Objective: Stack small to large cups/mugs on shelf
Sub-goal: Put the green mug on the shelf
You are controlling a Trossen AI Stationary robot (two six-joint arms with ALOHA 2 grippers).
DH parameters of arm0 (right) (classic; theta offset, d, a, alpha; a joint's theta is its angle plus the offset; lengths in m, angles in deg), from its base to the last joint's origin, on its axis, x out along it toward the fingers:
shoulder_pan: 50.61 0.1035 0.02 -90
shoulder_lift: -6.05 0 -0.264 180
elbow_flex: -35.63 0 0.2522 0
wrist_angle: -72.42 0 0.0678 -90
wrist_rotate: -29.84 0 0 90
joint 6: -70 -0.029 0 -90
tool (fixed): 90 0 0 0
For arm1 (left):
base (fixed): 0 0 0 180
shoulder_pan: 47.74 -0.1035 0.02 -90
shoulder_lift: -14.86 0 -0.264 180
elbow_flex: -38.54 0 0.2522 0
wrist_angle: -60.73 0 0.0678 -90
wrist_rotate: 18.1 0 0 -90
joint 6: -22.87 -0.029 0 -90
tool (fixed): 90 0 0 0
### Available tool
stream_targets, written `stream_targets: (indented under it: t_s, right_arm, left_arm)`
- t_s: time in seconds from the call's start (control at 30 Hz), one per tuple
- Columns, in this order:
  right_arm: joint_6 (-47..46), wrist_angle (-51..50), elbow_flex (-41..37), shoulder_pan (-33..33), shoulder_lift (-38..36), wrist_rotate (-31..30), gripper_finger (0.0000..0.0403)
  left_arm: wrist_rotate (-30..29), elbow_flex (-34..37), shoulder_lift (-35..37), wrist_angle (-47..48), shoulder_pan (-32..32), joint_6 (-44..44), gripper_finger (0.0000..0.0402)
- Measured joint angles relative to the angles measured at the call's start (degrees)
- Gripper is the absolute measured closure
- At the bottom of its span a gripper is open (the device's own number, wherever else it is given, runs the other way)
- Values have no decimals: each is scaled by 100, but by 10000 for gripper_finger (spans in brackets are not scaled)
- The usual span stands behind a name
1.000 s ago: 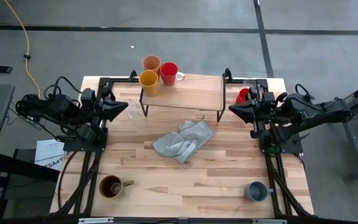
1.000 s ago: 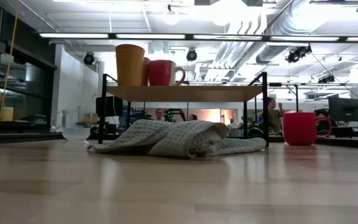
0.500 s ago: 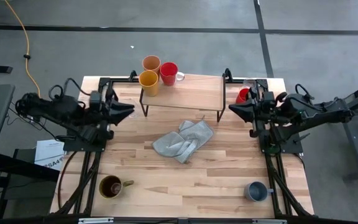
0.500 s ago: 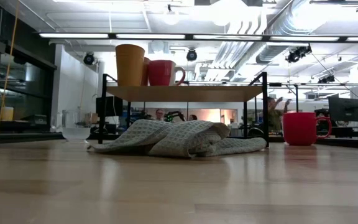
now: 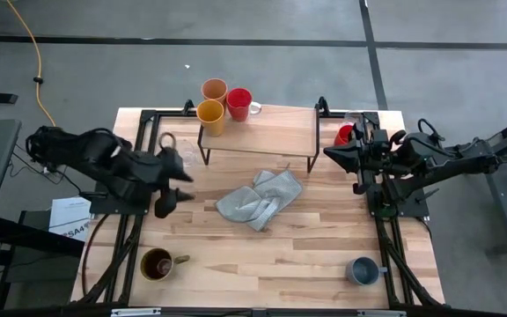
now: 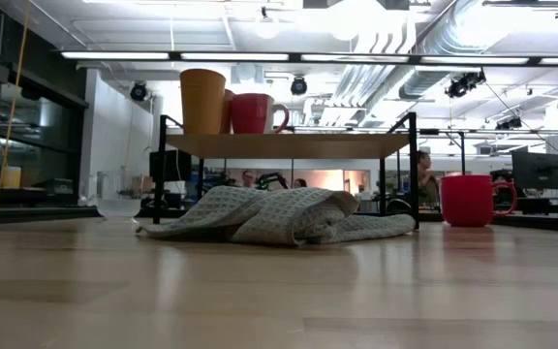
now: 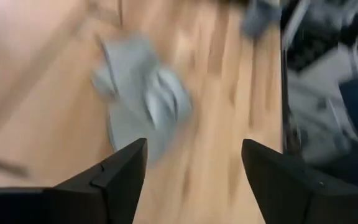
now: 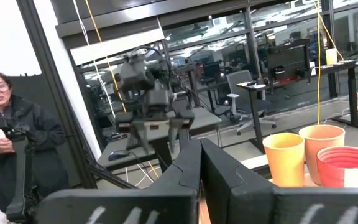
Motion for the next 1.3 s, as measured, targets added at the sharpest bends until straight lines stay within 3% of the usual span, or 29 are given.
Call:
stream_targets:
  t_s: [0.17,0.37,0.83,1.3]
  right_arm:
    - [-2,-2,0,0,0,0,402]
    - [-53,-42,2,0,0,0,402]
    - [-59,-72,2,0,0,-2,402]
    - [-76,-75,2,-2,-2,-127,402]
  left_arm:
    - [1195,-61,-436,1240,55,586,145]
    - [1278,449,-693,1830,835,557,144]
    - [1113,1943,-835,0,2919,1690,144]
    - [963,2163,-1638,-278,3150,1993,146]
